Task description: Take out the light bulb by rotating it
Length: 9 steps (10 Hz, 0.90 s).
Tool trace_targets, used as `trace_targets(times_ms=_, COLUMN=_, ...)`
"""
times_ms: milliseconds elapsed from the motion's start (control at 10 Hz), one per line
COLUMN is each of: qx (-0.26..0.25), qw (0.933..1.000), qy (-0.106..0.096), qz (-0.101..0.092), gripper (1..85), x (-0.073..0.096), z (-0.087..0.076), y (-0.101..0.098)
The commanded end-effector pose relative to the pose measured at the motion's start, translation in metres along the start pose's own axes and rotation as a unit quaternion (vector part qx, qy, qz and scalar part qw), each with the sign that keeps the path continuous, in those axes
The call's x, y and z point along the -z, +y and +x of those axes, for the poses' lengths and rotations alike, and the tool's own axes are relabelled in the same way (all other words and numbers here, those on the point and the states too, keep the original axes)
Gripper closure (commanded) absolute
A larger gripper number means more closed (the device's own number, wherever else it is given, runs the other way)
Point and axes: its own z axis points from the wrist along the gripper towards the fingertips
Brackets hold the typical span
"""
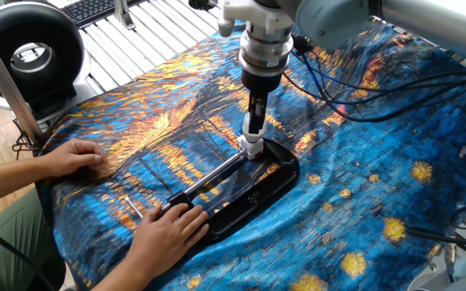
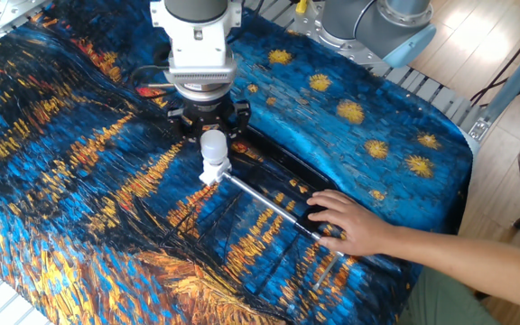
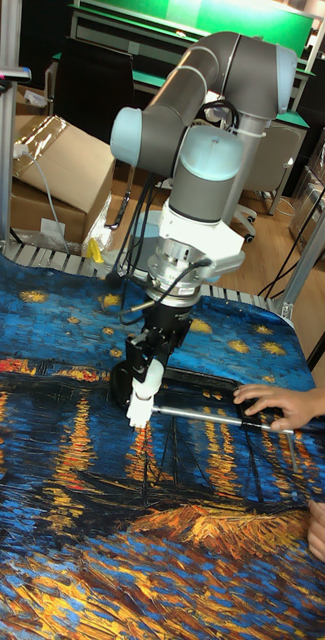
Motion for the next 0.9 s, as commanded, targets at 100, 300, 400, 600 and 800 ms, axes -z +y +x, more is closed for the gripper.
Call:
trace_targets(times_ms=100, qx=0.069, qw=0.9975, qy=-0.012, qz=0.008, gripper=58.0, x=0.001, z=-0.0061, y=-0.0047)
trace_targets(times_ms=300, qx=0.098, qw=0.995, qy=-0.015, qz=0.015, gripper=57.7, x=0.0007, z=-0.0085, y=-0.0075)
trace_targets(times_ms=400, qx=0.109, qw=0.9937, qy=-0.017, qz=0.017, gripper=56.7, x=0.0006, z=-0.01, y=-0.0083)
trace_targets(times_ms=600, qx=0.128, qw=0.9914, qy=-0.021, qz=0.019, gripper=56.3, x=0.0001, z=-0.0135, y=-0.0085)
trace_targets(times_ms=800, qx=0.143, qw=0.9893, qy=-0.019, qz=0.02, gripper=56.0, x=0.0001, z=-0.0124, y=-0.0089)
